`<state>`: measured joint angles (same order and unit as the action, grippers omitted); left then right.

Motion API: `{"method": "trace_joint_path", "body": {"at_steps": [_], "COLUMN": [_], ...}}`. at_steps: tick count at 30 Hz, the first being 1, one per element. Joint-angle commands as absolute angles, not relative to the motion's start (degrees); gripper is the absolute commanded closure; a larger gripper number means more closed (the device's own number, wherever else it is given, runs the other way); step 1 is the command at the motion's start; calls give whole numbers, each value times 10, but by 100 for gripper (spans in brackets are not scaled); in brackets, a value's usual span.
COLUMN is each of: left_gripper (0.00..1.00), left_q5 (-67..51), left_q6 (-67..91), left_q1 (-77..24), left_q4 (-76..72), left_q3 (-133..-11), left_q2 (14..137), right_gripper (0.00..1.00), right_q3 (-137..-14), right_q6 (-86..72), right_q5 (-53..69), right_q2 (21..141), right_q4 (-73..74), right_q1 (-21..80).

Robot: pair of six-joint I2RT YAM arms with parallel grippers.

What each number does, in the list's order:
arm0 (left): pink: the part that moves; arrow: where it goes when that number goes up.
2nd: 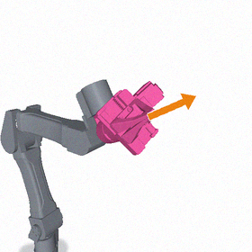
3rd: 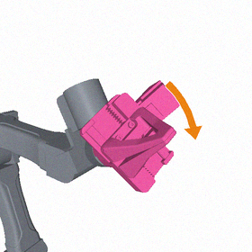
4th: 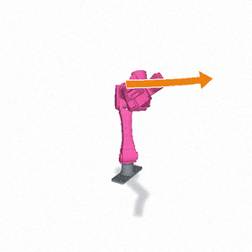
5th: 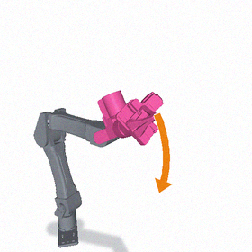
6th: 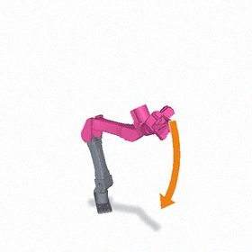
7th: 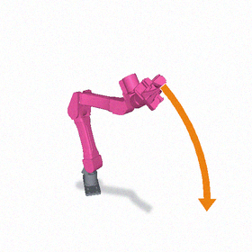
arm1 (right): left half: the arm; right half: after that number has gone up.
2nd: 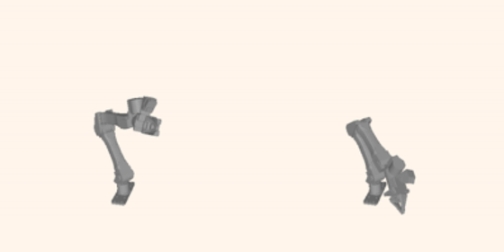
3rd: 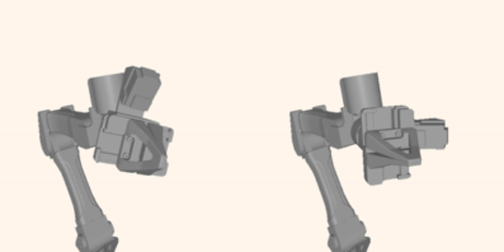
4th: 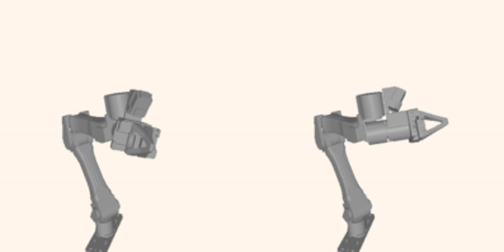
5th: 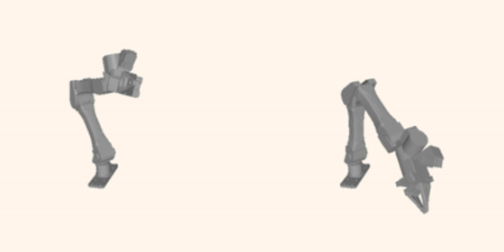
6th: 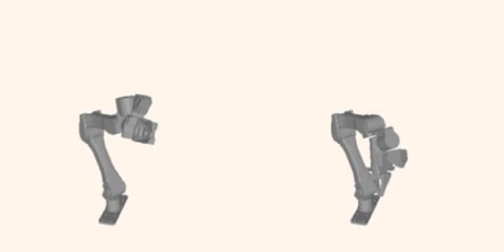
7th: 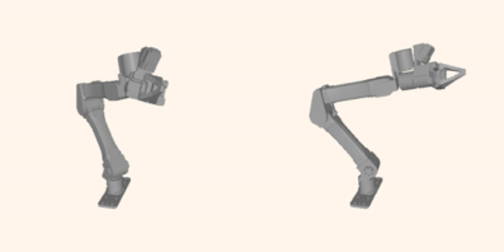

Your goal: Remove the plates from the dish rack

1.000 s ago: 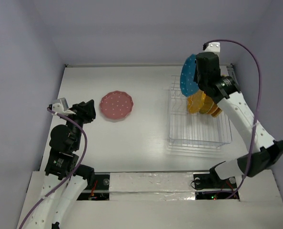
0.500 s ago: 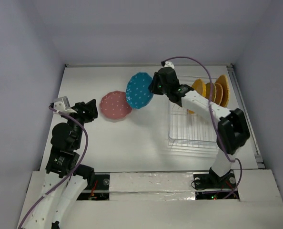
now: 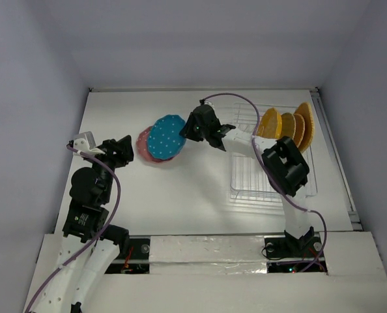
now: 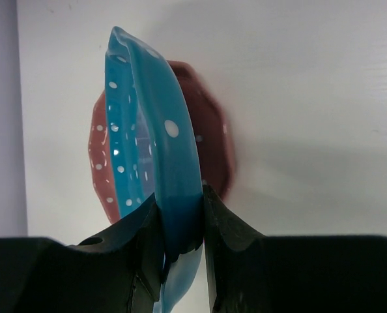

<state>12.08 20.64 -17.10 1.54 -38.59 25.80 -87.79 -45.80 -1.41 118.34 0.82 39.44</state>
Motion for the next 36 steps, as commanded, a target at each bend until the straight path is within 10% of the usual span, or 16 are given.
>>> {"method": "trace_joint_path", "body": {"at_steps": [1,10,19,23,24,25,26,28,30,34,36], "left_gripper": [46,46,46,46,46,46,46,46,50,90,94], "left_q5": [119,119,119,119,119,119,119,119,119,119,119], "left_q6": [205,206,206,206,206,206,205,206,206,206,205], "left_q1": [-164,-164,-164,-164,-164,-164,-164,-164,-164,-164,-164], "left_q4": [-14,-14,-15,-14,-14,-13,-13,-12,-11,-11,-11], "left_q3": [-381,-381,-381,-381,-381,-381,-381,-381,-381,-381,-381], "left_q2": [260,257,250,250,249,249,249,250,250,250,249], "right_gripper": [88,18,2,14,26,65,84,100,100,97,71], "right_q3": [-955,-998,-1063,-1041,-1024,-986,-964,-920,-858,-767,-732], "right_q6": [-500,-451,-302,-265,-259,-253,-252,-248,-245,-237,-234], "right_q5": [10,-2,-163,-251,-272,-292,-330,-344,-364,-407,-406], "right_q2": [1206,1242,1196,1136,1115,1066,1040,990,922,833,805], "right_q4": [-77,17,210,242,239,236,236,241,251,267,265], "right_q1": [417,439,444,444,439,433,425,386,354,280,237]}}
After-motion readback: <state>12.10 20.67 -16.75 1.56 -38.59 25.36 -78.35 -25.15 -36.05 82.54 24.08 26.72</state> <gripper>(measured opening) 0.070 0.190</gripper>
